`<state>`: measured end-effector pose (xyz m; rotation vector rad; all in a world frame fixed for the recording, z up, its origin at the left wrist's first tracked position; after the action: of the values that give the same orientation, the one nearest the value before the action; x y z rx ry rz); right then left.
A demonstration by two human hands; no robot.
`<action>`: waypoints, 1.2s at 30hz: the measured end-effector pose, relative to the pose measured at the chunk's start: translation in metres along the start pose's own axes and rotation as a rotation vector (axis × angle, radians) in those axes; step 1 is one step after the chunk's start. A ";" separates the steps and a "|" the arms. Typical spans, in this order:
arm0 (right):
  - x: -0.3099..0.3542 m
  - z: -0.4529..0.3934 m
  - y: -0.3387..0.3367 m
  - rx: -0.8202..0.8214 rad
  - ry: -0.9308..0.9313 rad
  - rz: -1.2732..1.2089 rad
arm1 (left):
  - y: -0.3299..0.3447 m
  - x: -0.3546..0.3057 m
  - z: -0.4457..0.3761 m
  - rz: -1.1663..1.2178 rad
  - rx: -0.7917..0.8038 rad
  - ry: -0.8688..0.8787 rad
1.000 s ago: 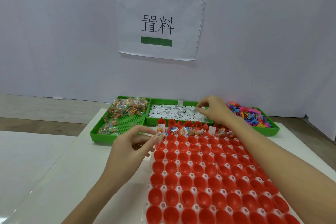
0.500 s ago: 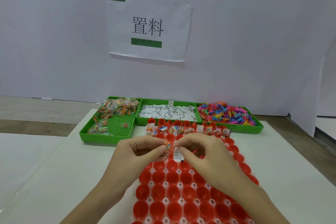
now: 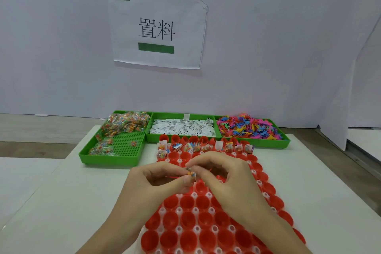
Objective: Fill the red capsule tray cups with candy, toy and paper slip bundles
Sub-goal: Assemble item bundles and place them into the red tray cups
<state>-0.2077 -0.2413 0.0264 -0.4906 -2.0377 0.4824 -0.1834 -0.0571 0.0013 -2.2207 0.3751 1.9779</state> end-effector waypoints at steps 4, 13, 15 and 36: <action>0.003 -0.001 -0.001 0.047 0.065 -0.098 | 0.000 0.000 -0.001 0.031 -0.025 0.033; -0.049 -0.084 -0.042 -0.060 0.254 0.069 | -0.011 -0.004 -0.004 0.024 -0.127 0.115; -0.074 -0.113 -0.055 -0.068 0.310 0.219 | -0.015 -0.003 -0.006 0.013 -0.149 0.126; -0.179 -0.148 -0.089 0.352 0.232 1.047 | -0.041 0.003 -0.019 -0.080 -0.241 0.137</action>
<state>-0.0078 -0.3893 0.0148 -1.3121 -1.2968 1.2974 -0.1534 -0.0238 -0.0019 -2.4809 0.0628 1.9260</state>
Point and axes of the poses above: each hand's wrist, its own z-axis away from the middle knuckle, its own y-axis out of the palm, x = y × z, the point moved 2 cm from there along -z, towards the middle knuckle, and after that the axes turned 2 degrees about x, right-handed, at the moved point
